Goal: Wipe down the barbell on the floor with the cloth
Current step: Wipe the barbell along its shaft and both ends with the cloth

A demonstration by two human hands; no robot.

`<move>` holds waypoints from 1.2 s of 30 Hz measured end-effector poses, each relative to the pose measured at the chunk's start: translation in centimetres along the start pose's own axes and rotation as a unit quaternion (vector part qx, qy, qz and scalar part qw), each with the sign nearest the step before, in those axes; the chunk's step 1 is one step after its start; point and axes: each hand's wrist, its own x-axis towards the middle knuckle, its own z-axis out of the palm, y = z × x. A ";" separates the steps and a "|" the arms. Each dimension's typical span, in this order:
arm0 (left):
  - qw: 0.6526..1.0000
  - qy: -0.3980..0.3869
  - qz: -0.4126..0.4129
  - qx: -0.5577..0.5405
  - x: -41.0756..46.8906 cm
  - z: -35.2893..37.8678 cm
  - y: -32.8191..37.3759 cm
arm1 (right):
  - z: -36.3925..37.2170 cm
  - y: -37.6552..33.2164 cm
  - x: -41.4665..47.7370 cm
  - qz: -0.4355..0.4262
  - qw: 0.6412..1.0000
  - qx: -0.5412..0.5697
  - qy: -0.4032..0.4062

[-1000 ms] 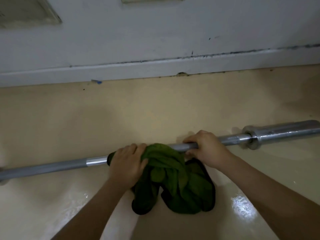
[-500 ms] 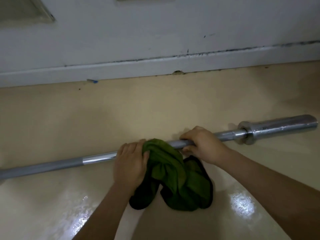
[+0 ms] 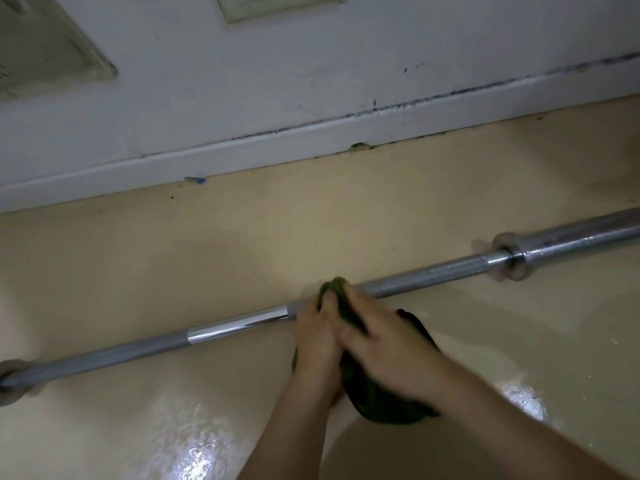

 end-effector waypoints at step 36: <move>0.724 0.030 0.328 0.606 0.2 -0.1 -3.9 | 1.1 3.9 -0.1 0.098 0.898 -0.327 0.277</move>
